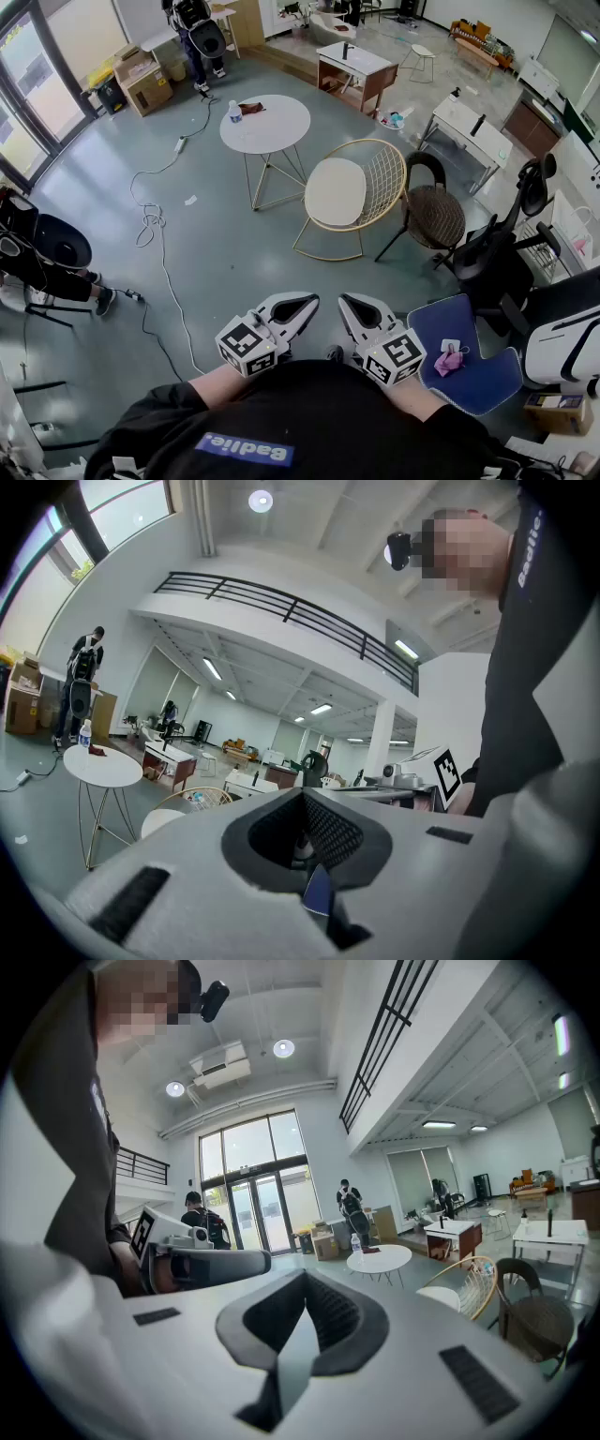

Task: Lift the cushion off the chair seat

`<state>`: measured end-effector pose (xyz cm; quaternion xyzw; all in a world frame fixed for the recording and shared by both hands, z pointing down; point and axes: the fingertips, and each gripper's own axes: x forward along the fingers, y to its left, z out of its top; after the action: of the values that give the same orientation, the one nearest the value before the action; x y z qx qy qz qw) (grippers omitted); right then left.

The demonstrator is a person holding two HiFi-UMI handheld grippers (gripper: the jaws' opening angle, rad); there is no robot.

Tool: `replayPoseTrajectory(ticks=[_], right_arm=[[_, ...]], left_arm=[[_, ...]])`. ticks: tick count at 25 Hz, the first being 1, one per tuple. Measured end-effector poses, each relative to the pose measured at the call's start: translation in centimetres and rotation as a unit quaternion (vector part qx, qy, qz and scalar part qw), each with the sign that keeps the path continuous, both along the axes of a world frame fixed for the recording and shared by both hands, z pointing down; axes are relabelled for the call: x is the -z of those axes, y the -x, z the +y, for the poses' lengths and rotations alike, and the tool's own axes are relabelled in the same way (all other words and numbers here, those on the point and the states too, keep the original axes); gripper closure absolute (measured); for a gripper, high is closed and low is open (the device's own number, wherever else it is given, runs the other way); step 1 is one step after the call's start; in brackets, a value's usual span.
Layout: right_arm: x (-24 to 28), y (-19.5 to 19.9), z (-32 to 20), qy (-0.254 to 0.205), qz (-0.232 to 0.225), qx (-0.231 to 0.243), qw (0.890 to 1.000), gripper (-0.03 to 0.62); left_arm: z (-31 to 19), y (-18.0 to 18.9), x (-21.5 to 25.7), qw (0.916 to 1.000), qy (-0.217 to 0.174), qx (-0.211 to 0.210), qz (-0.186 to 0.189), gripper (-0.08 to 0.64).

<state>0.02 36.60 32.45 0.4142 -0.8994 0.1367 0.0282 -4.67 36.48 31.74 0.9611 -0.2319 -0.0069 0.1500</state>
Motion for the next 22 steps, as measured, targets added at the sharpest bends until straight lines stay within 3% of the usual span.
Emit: replayPoseTrajectory(ticks=[16, 22], right_arm=[[-0.6, 0.3, 0.0, 0.008, -0.004, 0.017, 1.0, 0.563], [-0.8, -1.3, -0.7, 0.009, -0.007, 0.019, 1.0, 0.563]], left_arm=[[0.0, -0.5, -0.4, 1.0, 0.003, 0.009, 0.0, 0.545], [-0.6, -2.0, -0.7, 0.9998, 0.007, 0.019, 0.001, 0.546]])
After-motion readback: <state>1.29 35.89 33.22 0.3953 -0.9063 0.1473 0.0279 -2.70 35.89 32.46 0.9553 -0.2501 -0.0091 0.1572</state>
